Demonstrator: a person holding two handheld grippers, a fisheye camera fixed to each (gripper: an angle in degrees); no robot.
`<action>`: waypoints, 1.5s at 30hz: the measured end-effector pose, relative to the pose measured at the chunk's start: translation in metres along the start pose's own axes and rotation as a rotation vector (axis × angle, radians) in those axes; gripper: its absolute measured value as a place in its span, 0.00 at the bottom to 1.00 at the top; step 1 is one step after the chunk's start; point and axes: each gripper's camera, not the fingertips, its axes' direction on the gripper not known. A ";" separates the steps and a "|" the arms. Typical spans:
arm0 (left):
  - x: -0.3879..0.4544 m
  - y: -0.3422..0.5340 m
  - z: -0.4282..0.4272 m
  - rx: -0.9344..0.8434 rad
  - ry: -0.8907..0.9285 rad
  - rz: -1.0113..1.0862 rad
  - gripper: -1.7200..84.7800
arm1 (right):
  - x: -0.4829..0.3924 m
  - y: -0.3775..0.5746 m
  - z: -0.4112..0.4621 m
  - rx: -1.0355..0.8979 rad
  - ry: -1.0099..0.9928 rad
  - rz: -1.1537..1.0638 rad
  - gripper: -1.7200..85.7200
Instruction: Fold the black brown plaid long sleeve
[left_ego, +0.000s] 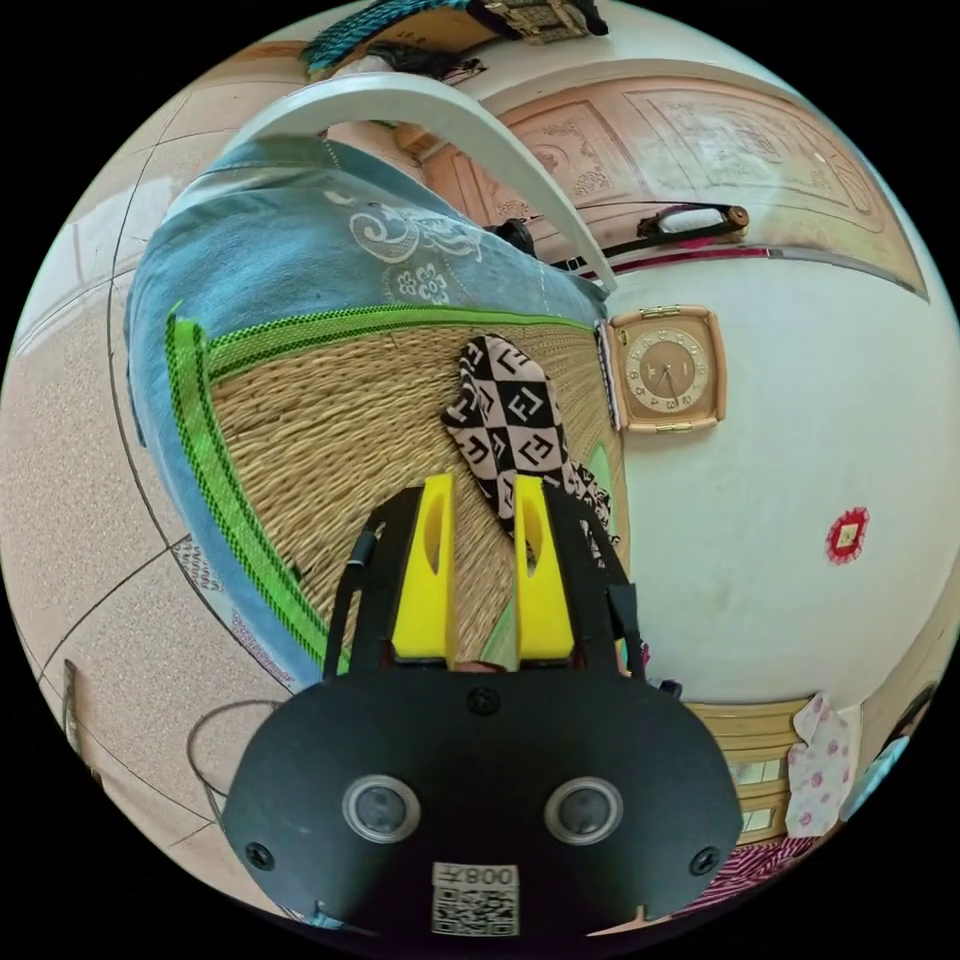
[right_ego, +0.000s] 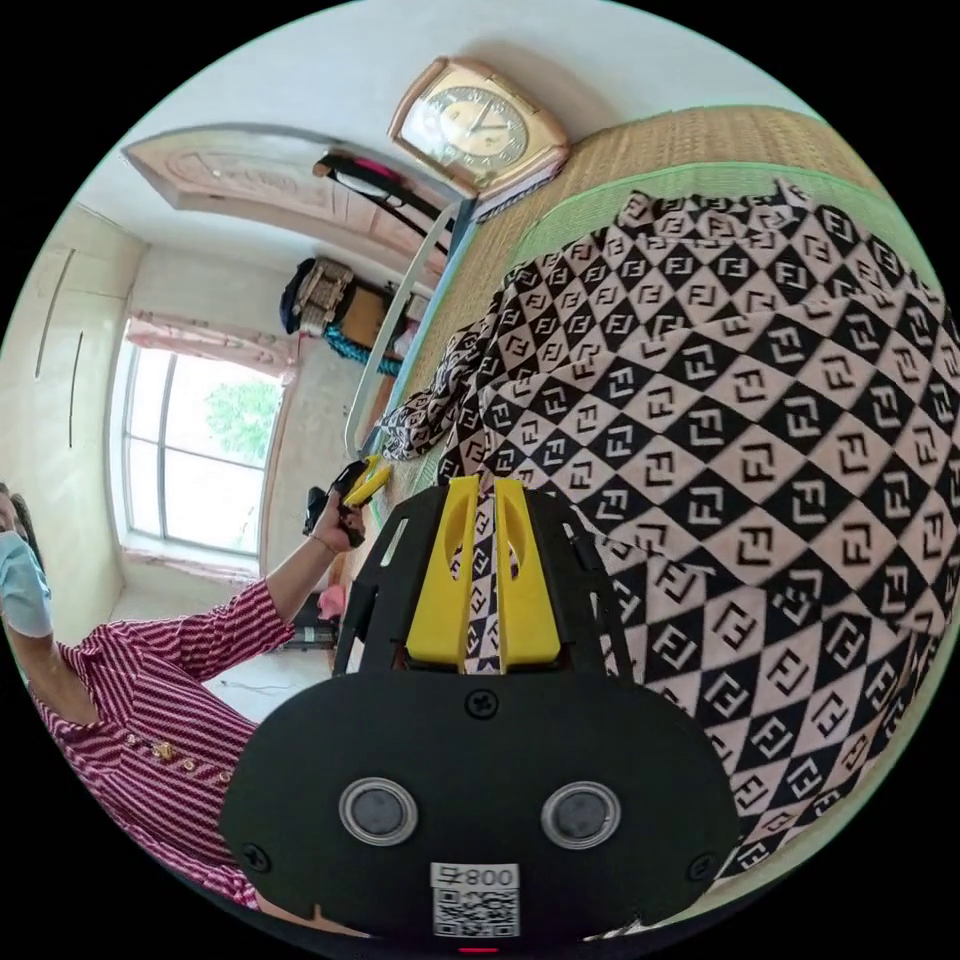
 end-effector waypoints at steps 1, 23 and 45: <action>-0.003 0.000 0.000 0.004 0.005 -0.003 0.11 | -0.006 -0.008 0.011 -0.010 -0.001 -0.005 0.05; 0.093 0.053 -0.053 -0.011 0.272 0.544 0.03 | 0.002 -0.083 0.119 -0.188 0.049 0.034 0.06; 0.179 0.362 0.102 -0.695 -0.018 1.235 0.03 | 0.127 0.011 -0.039 0.169 -0.338 0.213 0.17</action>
